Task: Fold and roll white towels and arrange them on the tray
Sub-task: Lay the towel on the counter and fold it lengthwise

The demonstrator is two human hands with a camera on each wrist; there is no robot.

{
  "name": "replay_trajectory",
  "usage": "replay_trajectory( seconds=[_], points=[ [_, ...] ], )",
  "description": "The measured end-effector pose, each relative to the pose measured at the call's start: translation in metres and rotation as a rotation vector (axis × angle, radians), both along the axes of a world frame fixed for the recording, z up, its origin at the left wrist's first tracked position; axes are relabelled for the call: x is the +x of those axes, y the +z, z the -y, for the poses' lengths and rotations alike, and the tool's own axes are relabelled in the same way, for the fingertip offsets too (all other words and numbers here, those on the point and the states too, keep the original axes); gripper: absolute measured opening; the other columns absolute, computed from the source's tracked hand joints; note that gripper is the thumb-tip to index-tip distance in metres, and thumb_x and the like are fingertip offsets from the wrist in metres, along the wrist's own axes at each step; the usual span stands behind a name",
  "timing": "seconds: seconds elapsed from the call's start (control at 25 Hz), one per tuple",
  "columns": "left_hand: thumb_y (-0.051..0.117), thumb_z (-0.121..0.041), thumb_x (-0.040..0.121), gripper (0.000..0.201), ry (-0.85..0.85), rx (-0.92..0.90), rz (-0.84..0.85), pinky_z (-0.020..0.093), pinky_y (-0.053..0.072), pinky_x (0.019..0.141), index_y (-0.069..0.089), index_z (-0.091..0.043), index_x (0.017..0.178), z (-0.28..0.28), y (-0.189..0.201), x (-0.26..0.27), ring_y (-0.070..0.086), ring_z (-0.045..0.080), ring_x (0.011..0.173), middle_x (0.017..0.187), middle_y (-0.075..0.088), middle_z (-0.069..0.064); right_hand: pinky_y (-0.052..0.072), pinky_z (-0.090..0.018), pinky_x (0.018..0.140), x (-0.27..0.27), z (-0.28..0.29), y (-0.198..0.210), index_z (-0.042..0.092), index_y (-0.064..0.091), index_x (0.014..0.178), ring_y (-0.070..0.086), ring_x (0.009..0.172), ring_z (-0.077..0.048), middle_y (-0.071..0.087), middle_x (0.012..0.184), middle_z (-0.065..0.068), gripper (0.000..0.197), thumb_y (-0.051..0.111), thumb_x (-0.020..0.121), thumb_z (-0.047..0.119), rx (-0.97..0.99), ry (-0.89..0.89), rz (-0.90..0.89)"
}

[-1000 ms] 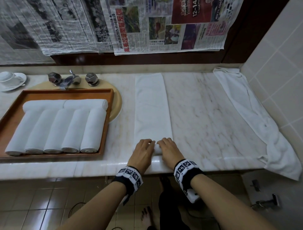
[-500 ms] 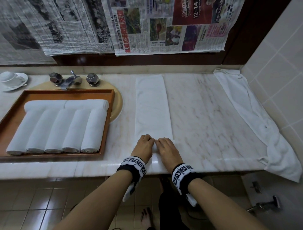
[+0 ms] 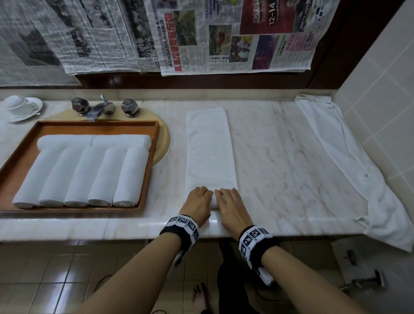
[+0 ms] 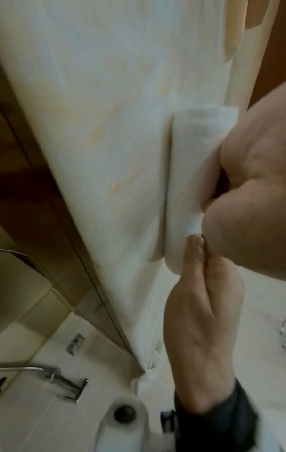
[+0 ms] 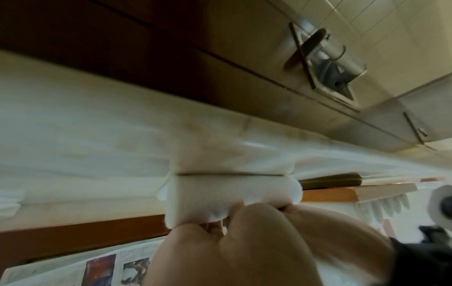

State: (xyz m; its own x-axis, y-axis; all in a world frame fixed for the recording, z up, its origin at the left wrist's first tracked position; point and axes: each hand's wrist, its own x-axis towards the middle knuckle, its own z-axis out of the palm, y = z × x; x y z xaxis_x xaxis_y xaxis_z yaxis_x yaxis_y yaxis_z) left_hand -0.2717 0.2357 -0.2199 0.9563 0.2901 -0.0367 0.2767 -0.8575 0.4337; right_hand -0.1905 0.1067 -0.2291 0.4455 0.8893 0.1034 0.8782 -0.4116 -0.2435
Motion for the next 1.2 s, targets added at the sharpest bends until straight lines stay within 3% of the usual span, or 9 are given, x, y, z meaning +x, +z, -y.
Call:
replay_trajectory(
  seconds=[0.12, 0.2, 0.32, 0.44, 0.56, 0.68, 0.92, 1.04, 1.2],
  points=[
    [0.052, 0.006, 0.076, 0.038, 0.074, 0.014, 0.03, 0.028, 0.035, 0.093, 0.06, -0.005, 0.111, 0.005, 0.004, 0.001, 0.048, 0.027, 0.103, 0.114, 0.055, 0.011, 0.032, -0.032, 0.095, 0.008, -0.009, 0.01, 0.006, 0.058, 0.117, 0.056, 0.098, -0.029, 0.059, 0.107, -0.008, 0.042, 0.04, 0.08, 0.005, -0.033, -0.035, -0.097],
    [0.062, 0.007, 0.068, 0.046, 0.061, 0.044, 0.153, 0.029, 0.038, 0.095, 0.06, -0.004, 0.113, 0.017, -0.002, -0.013, 0.048, 0.025, 0.103, 0.113, 0.056, 0.012, 0.03, -0.032, 0.099, 0.011, -0.013, 0.019, 0.011, 0.053, 0.126, 0.049, 0.112, -0.027, 0.055, 0.119, -0.005, 0.046, 0.047, 0.082, 0.001, -0.151, -0.054, -0.17],
    [0.068, 0.011, 0.055, 0.062, -0.008, 0.061, 0.241, 0.033, 0.036, 0.099, 0.058, -0.001, 0.115, 0.024, -0.016, -0.029, 0.045, 0.026, 0.105, 0.113, 0.057, 0.015, 0.033, -0.034, 0.1, 0.008, -0.011, 0.019, 0.012, 0.052, 0.126, 0.047, 0.113, -0.026, 0.054, 0.121, -0.006, 0.047, 0.051, 0.081, 0.0, -0.159, -0.083, -0.182],
    [0.065, 0.011, 0.061, 0.056, 0.012, 0.013, 0.168, 0.037, 0.045, 0.095, 0.06, -0.001, 0.115, 0.012, -0.014, -0.017, 0.045, 0.025, 0.105, 0.112, 0.057, 0.015, 0.047, -0.042, 0.096, -0.005, -0.001, 0.007, 0.003, 0.054, 0.123, 0.054, 0.104, -0.03, 0.057, 0.116, -0.013, 0.047, 0.049, 0.077, 0.006, -0.027, -0.104, -0.023],
    [0.056, 0.007, 0.072, 0.048, 0.004, 0.0, 0.038, 0.032, 0.04, 0.095, 0.06, -0.004, 0.118, 0.0, -0.002, 0.001, 0.05, 0.028, 0.106, 0.115, 0.055, 0.012, 0.041, -0.048, 0.105, -0.012, 0.006, 0.0, 0.0, 0.051, 0.128, 0.051, 0.111, -0.031, 0.056, 0.121, -0.016, 0.052, 0.059, 0.077, 0.009, 0.003, -0.068, 0.002],
    [0.05, 0.005, 0.08, 0.049, 0.022, 0.021, 0.018, 0.027, 0.032, 0.098, 0.054, -0.007, 0.127, 0.004, 0.003, 0.006, 0.045, 0.026, 0.111, 0.122, 0.049, 0.009, 0.033, -0.042, 0.106, 0.002, 0.001, 0.003, 0.004, 0.057, 0.124, 0.056, 0.108, -0.029, 0.059, 0.117, -0.01, 0.047, 0.037, 0.081, 0.008, -0.033, -0.06, 0.016],
    [0.068, 0.012, 0.064, 0.049, -0.014, 0.034, 0.247, 0.026, 0.036, 0.09, 0.062, -0.003, 0.11, 0.018, -0.01, -0.018, 0.043, 0.02, 0.098, 0.104, 0.057, 0.011, 0.028, -0.03, 0.102, 0.016, -0.005, 0.016, 0.013, 0.053, 0.126, 0.047, 0.114, -0.024, 0.055, 0.12, -0.003, 0.053, 0.05, 0.077, -0.004, -0.131, -0.02, -0.17],
    [0.065, 0.009, 0.069, 0.039, -0.023, 0.013, 0.174, 0.027, 0.04, 0.086, 0.062, -0.004, 0.107, 0.014, -0.011, -0.014, 0.047, 0.023, 0.094, 0.102, 0.057, 0.011, 0.04, -0.038, 0.102, 0.004, 0.004, 0.01, 0.008, 0.058, 0.123, 0.052, 0.109, -0.026, 0.06, 0.118, -0.007, 0.05, 0.043, 0.076, 0.0, -0.055, -0.067, -0.126],
    [0.049, 0.003, 0.086, 0.035, -0.028, 0.011, -0.006, 0.036, 0.042, 0.093, 0.06, -0.005, 0.118, -0.002, 0.001, 0.01, 0.05, 0.029, 0.103, 0.113, 0.054, 0.012, 0.038, -0.046, 0.108, -0.002, 0.01, 0.003, 0.005, 0.057, 0.126, 0.057, 0.111, -0.026, 0.06, 0.12, -0.009, 0.06, 0.03, 0.072, 0.005, -0.084, -0.049, -0.053]
  ],
)
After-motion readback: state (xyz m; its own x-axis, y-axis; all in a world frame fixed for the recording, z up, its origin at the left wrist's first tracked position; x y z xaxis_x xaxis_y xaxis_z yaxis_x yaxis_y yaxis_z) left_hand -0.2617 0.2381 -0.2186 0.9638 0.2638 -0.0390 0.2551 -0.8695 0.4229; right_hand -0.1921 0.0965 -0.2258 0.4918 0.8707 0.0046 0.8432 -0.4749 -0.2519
